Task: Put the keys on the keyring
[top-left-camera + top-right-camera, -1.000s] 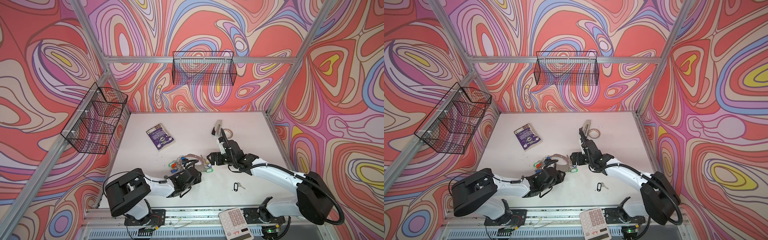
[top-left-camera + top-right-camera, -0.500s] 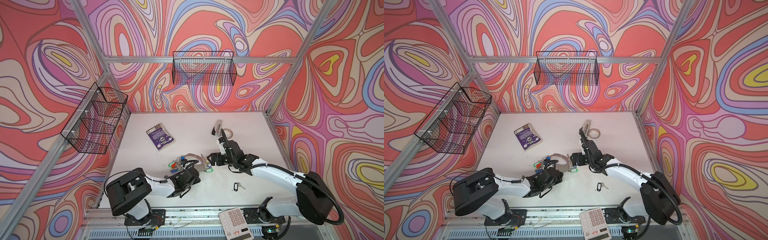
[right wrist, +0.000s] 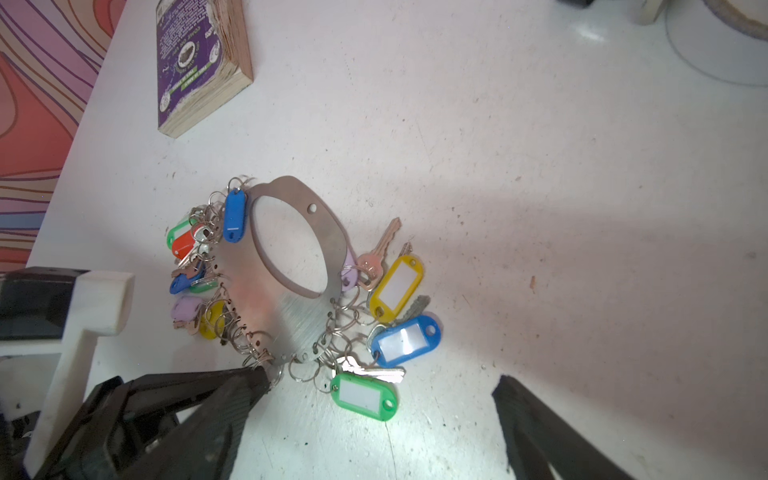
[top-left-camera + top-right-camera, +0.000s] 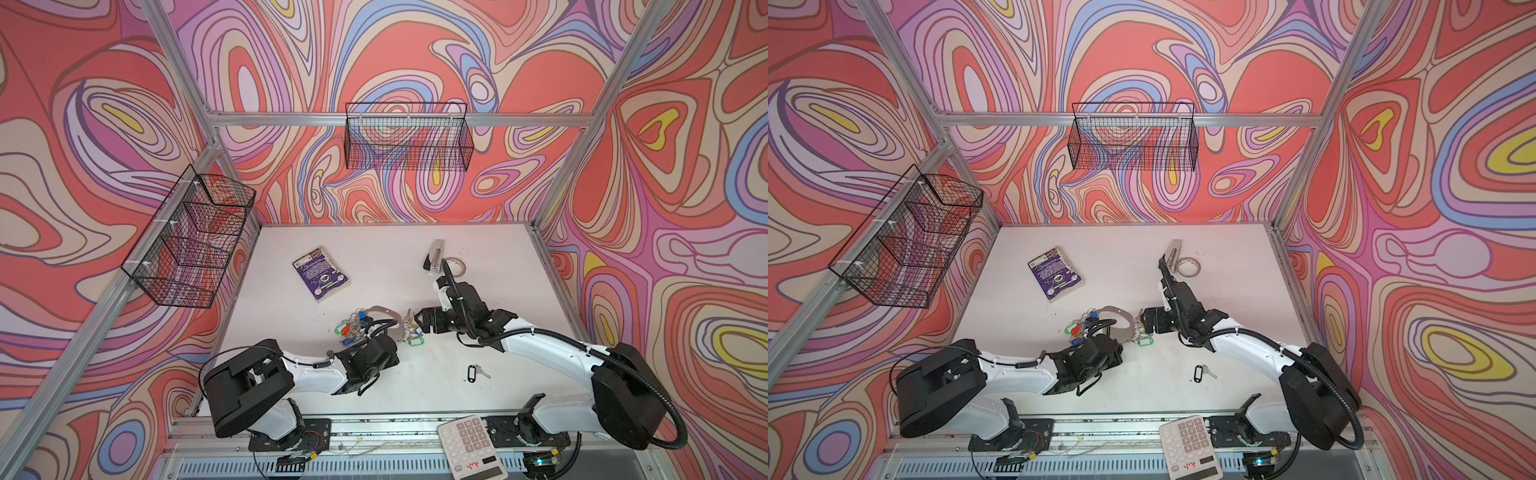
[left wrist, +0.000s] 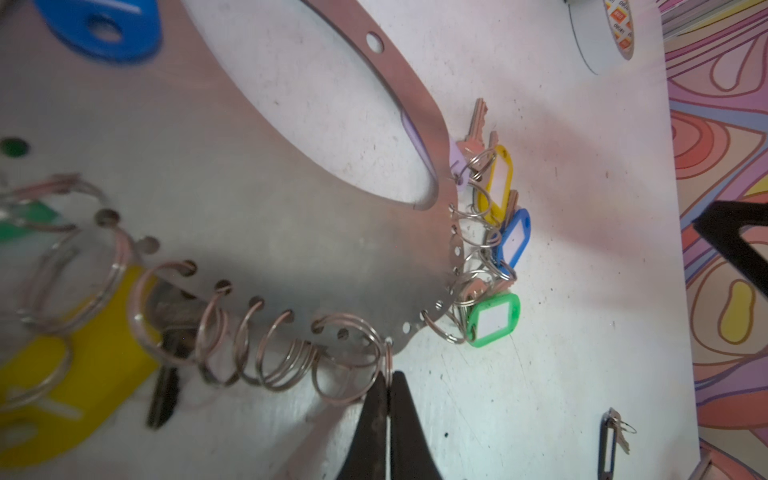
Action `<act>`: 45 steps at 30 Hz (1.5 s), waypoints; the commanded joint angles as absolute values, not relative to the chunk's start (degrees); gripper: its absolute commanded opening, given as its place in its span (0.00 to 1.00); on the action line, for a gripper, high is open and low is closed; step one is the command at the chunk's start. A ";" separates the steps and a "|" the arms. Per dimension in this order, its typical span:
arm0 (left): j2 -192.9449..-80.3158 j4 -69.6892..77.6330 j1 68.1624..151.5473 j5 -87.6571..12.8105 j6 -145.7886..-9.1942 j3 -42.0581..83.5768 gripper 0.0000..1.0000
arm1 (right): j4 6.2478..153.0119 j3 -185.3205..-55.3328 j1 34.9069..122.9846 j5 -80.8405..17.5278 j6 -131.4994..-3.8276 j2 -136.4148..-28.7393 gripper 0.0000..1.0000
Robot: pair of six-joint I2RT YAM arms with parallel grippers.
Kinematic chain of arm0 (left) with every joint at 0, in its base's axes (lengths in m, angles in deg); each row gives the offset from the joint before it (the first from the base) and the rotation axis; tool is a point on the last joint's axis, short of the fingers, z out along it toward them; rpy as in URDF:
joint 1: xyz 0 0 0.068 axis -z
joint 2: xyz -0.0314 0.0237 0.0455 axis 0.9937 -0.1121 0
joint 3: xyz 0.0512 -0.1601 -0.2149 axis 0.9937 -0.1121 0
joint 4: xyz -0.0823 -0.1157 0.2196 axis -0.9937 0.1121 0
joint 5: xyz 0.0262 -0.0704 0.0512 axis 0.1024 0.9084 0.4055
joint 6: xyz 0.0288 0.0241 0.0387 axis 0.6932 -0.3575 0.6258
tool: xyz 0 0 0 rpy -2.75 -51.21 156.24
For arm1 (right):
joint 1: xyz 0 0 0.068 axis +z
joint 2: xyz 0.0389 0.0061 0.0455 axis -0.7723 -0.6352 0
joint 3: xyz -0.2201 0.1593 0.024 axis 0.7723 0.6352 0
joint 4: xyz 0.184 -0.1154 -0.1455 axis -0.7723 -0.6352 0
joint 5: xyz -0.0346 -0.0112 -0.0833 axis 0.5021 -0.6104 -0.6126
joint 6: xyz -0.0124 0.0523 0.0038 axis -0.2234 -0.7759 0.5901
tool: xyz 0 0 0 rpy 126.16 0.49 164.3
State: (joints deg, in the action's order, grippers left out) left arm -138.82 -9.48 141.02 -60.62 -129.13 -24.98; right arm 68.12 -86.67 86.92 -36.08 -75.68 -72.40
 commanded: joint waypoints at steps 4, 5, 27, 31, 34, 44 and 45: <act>-135.24 2.33 141.22 -64.02 -125.89 -19.78 0.00 | 70.24 -85.45 86.53 -36.03 -75.41 -72.17 0.98; -134.88 3.71 141.27 -64.19 -125.26 -19.19 0.00 | 70.34 -85.43 86.50 -36.17 -75.41 -72.34 0.98; -124.35 18.08 141.23 -70.43 -97.86 -8.86 0.00 | 76.73 -87.87 84.84 -34.84 -76.97 -73.83 0.96; -120.43 17.51 141.22 -72.50 -93.30 -9.55 0.00 | 78.04 -88.81 84.84 -35.47 -76.77 -73.62 0.95; -117.45 15.17 141.22 -73.32 -89.68 -10.66 0.00 | 78.83 -89.30 84.84 -35.14 -76.42 -73.61 0.94; -111.38 6.77 140.52 -72.52 -78.64 -14.21 0.00 | 83.25 -86.68 84.76 -34.47 -75.57 -69.96 0.94; -111.43 7.11 139.84 -70.31 -78.72 -13.87 0.00 | 83.80 -86.17 84.62 -34.47 -75.71 -69.42 0.94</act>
